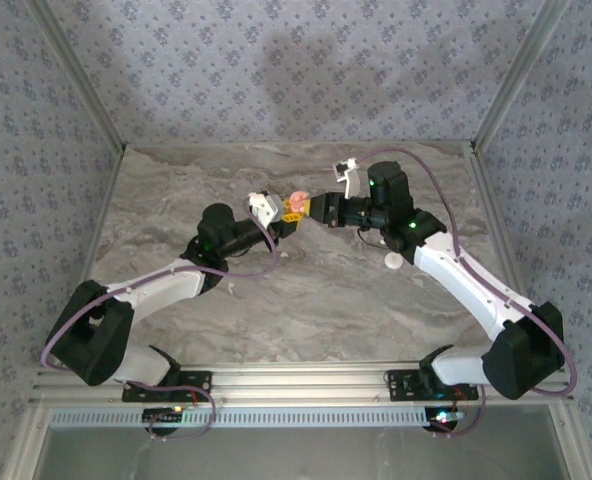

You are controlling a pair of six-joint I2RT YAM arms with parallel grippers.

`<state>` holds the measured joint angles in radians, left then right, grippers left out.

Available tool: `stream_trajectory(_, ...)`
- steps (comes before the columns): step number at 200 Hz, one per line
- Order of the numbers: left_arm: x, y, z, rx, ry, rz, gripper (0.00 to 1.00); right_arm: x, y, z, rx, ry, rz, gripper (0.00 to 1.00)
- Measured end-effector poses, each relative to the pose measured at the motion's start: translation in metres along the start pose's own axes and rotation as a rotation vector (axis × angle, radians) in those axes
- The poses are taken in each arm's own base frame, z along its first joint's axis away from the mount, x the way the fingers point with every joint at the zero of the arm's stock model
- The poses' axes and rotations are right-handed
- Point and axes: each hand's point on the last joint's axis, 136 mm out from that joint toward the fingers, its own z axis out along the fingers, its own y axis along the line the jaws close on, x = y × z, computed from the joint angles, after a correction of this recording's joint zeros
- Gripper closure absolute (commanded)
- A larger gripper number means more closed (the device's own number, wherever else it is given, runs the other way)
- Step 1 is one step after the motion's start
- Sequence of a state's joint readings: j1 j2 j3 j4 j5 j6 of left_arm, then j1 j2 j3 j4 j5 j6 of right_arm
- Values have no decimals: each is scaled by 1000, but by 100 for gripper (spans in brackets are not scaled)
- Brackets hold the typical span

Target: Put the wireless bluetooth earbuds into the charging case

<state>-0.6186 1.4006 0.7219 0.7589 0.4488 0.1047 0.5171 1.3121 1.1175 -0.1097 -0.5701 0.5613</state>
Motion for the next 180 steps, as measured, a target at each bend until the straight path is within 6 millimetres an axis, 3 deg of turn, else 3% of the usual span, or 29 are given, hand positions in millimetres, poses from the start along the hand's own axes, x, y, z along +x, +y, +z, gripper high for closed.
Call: stream_trajectory(180,0,3,0,-19,2,0,88,5,9,3,-27,19,-8,80)
